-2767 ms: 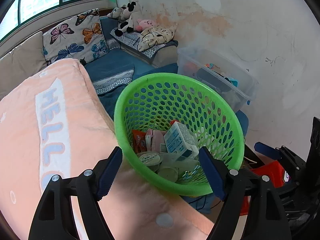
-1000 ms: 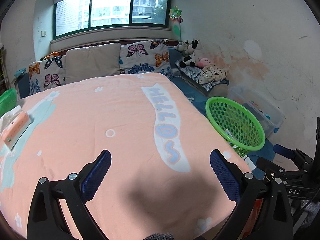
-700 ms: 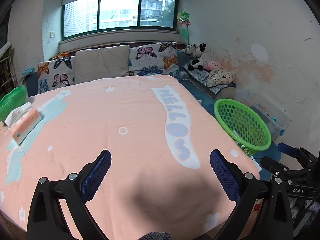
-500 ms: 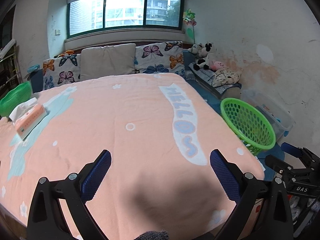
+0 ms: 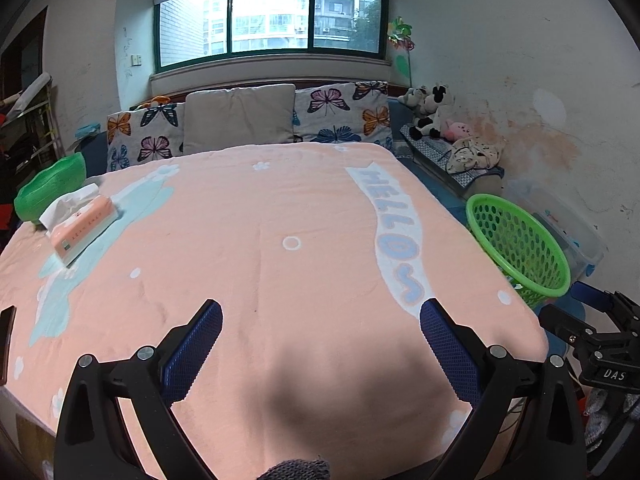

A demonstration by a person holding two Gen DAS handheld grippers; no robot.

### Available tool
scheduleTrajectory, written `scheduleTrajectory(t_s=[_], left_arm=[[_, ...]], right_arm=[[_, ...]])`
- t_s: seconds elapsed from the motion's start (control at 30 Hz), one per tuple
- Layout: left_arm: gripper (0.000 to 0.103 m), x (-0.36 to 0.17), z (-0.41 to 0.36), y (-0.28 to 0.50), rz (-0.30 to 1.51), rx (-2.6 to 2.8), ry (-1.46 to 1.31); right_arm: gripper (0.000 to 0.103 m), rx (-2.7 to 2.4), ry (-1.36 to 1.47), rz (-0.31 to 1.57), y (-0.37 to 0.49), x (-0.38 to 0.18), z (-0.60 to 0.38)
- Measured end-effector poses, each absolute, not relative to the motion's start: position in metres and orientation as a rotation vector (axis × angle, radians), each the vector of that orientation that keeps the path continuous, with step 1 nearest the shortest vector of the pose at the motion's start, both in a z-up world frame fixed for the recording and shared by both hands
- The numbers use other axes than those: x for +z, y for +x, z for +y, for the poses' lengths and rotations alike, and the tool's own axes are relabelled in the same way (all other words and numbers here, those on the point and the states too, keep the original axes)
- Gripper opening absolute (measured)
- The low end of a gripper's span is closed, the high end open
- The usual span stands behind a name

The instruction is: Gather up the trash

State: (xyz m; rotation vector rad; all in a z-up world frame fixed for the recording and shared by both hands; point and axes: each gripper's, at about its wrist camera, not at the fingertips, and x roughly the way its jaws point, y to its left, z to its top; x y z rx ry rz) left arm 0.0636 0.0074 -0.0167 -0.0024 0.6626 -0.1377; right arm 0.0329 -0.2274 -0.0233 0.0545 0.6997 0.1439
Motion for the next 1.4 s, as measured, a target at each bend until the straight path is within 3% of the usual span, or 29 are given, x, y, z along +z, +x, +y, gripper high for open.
scheduleTrajectory(t_s=[1.4], left_arm=[[0.096, -0.0223, 0.0149, 0.0643, 0.678, -0.097, 0.008]], right_arm=[[0.099, 0.161, 0.056, 0.723, 0.0375, -0.0287, -0.2217]])
